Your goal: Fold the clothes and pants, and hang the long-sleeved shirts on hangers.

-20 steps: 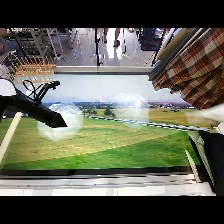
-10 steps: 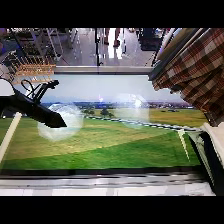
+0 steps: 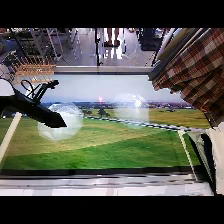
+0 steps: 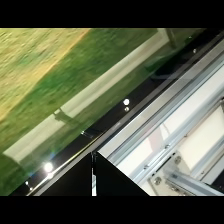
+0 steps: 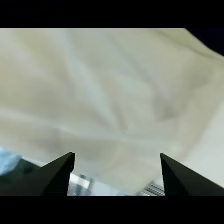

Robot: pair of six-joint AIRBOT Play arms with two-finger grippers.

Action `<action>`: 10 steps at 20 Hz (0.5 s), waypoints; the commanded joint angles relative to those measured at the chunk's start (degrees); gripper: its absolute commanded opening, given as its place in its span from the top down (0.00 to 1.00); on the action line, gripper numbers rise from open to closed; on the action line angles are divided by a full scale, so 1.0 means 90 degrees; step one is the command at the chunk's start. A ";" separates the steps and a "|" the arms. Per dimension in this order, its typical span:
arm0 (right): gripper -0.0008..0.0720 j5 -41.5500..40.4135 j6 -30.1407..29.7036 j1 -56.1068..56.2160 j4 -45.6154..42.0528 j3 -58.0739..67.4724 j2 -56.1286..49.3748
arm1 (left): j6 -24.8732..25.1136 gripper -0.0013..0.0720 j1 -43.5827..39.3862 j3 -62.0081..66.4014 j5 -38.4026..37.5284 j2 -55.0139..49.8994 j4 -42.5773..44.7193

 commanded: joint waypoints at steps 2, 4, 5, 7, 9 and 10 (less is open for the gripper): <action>0.22 -0.0005 -0.0102 0.1316 0.3432 -0.0019 0.0022 | -0.0656 0.98 -0.0005 0.0000 0.0153 0.0068 0.2222; 0.31 0.0112 -0.0187 0.2582 0.3339 -0.0403 0.0204 | -0.1401 0.98 0.0034 -0.0002 0.0605 0.0381 0.4243; 0.49 0.0053 -0.0262 0.3245 0.3128 -0.0687 0.0340 | -0.1520 0.98 0.0151 -0.0002 0.0991 0.0622 0.4537; 0.54 -0.0357 -0.0415 0.4707 0.2696 -0.1345 0.0627 | -0.1520 0.98 0.0500 -0.0002 0.1800 0.1122 0.4138; 0.87 -0.1066 -0.0622 0.6016 0.2302 -0.1732 0.0845 | -0.1525 0.98 0.0753 -0.0002 0.2412 0.1423 0.3721; 0.96 -0.1462 -0.0661 0.6555 0.2052 -0.1741 0.0884 | -0.1545 0.98 0.0804 -0.0002 0.2526 0.1494 0.3670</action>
